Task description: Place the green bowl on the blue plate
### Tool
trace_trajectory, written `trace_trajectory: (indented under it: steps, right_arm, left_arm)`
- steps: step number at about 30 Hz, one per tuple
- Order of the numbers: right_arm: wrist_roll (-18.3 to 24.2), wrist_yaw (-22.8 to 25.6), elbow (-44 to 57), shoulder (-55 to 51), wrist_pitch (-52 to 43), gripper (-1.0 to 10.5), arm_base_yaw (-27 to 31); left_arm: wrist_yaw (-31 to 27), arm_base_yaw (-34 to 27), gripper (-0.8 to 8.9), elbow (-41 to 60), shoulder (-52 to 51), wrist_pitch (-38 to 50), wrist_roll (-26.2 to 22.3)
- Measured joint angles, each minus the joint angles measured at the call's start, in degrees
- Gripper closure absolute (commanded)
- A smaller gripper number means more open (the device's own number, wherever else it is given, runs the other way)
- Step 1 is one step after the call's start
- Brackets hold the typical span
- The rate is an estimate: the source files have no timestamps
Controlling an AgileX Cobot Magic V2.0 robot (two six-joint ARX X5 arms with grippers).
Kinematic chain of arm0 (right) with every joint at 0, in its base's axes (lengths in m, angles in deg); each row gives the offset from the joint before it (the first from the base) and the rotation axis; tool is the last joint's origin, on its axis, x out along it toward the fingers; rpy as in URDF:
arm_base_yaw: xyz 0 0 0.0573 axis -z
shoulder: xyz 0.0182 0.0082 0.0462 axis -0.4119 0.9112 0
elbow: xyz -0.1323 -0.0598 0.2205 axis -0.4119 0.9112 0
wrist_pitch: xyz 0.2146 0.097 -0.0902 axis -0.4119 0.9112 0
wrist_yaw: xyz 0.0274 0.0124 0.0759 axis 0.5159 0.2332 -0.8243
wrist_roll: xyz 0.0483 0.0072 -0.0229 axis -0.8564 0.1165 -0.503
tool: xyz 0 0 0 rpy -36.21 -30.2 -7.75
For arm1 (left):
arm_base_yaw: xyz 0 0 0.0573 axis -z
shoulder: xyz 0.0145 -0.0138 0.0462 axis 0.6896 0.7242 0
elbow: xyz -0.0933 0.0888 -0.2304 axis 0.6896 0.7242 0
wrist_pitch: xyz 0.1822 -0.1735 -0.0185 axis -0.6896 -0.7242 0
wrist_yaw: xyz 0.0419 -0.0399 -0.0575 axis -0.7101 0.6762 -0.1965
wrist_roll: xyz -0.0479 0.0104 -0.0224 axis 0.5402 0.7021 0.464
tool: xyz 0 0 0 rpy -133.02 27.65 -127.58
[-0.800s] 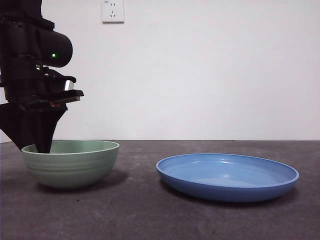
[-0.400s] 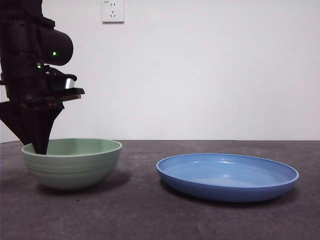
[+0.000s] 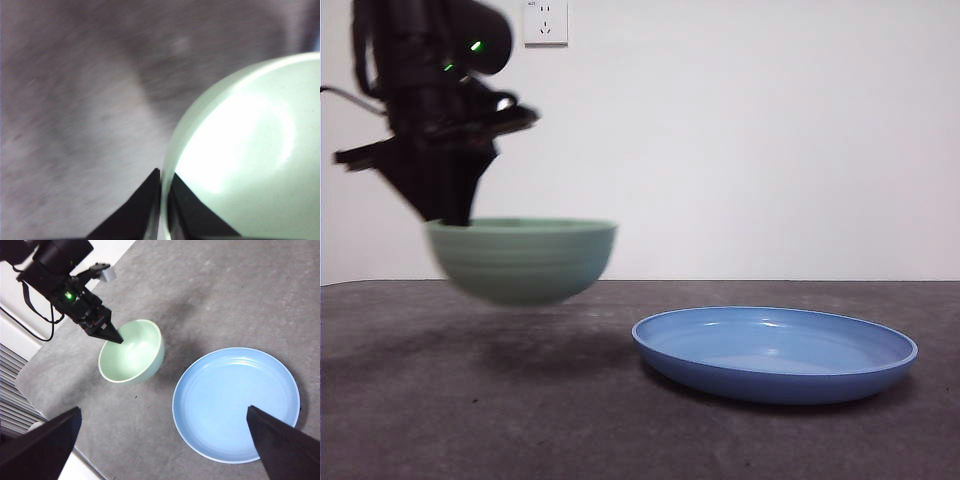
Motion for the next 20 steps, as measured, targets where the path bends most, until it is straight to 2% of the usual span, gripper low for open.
trace_trajectory:
  steps: [12, 20]
  right_arm:
    - [0.0, 0.0, 0.0, 0.0, 0.0, 3.4, -0.02]
    - [0.0, 0.0, 0.0, 0.0, 0.0, 3.4, -0.02]
  left_arm:
    - [0.02, 11.61, 7.99, -19.5, 13.92, -2.89, 5.07]
    - [0.02, 17.03, 7.99, -30.51, 23.3, -2.89, 6.03]
